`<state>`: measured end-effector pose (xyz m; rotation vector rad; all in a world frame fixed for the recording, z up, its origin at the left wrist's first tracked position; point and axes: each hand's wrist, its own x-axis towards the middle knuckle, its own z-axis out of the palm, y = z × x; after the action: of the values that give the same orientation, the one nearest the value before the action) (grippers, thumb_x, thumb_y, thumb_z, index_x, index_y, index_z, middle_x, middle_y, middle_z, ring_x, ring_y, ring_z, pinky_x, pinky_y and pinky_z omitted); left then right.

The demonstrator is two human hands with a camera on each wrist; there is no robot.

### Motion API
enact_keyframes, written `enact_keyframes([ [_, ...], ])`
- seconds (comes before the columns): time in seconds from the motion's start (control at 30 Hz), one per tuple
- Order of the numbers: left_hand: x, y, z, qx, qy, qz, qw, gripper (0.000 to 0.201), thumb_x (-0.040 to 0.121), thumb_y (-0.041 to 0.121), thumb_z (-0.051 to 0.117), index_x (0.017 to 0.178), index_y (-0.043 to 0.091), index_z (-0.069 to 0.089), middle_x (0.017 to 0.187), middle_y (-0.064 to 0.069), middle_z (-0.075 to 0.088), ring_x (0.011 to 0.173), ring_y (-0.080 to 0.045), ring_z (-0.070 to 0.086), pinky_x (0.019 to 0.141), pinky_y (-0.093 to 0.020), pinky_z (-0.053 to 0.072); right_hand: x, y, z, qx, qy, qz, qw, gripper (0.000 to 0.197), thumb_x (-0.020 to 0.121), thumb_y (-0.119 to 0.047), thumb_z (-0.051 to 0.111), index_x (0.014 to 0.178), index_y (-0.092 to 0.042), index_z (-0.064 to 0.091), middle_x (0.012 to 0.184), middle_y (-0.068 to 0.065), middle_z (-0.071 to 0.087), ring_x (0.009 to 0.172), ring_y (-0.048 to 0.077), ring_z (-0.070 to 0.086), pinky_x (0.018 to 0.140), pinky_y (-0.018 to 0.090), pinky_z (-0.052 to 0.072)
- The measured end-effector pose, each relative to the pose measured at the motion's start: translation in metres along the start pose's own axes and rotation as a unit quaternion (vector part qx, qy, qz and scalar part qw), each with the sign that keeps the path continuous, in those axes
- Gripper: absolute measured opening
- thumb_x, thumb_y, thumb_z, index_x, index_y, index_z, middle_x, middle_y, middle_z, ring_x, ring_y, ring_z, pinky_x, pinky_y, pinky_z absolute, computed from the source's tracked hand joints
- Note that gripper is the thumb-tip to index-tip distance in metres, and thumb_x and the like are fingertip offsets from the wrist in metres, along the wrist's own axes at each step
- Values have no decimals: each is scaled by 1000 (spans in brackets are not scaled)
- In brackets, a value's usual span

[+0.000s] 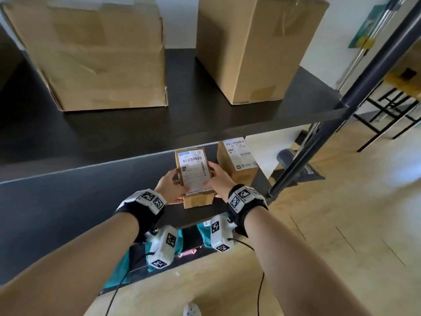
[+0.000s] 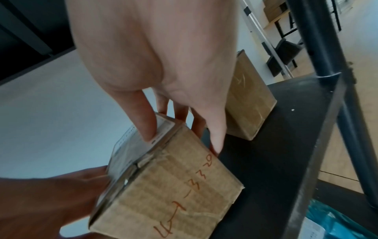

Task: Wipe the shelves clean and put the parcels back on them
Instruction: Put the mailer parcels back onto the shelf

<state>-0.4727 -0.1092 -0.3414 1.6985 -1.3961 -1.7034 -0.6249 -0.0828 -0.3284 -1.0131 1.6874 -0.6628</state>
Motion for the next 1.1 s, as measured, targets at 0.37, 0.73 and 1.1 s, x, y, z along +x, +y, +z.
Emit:
enact_keyframes([
  [0.37, 18, 7, 8, -88, -29, -23, 995, 52, 94, 3, 46, 143, 15, 34, 138, -7, 47, 118, -27, 50, 84, -36, 46, 31, 2, -17, -32, 15, -11, 999, 61, 92, 0, 46, 147, -20, 30, 139, 6, 50, 130, 25, 46, 106, 42, 42],
  [0.73, -46, -9, -17, 309, 82, 130, 939, 46, 94, 14, 50, 139, 16, 43, 133, -8, 54, 121, -24, 53, 102, -32, 43, -24, -12, 1, -164, 67, -75, 981, 37, 98, -30, 46, 132, -15, 48, 128, 7, 57, 117, 23, 55, 101, 42, 44],
  [1.1, -194, -102, -118, 480, 171, 89, 856, 37, 95, 22, 43, 132, 20, 48, 133, -7, 55, 119, -28, 54, 94, -34, 45, -136, -10, 139, -373, -26, -164, 913, 47, 95, -20, 52, 140, -15, 43, 145, 6, 45, 132, 23, 44, 107, 32, 36],
])
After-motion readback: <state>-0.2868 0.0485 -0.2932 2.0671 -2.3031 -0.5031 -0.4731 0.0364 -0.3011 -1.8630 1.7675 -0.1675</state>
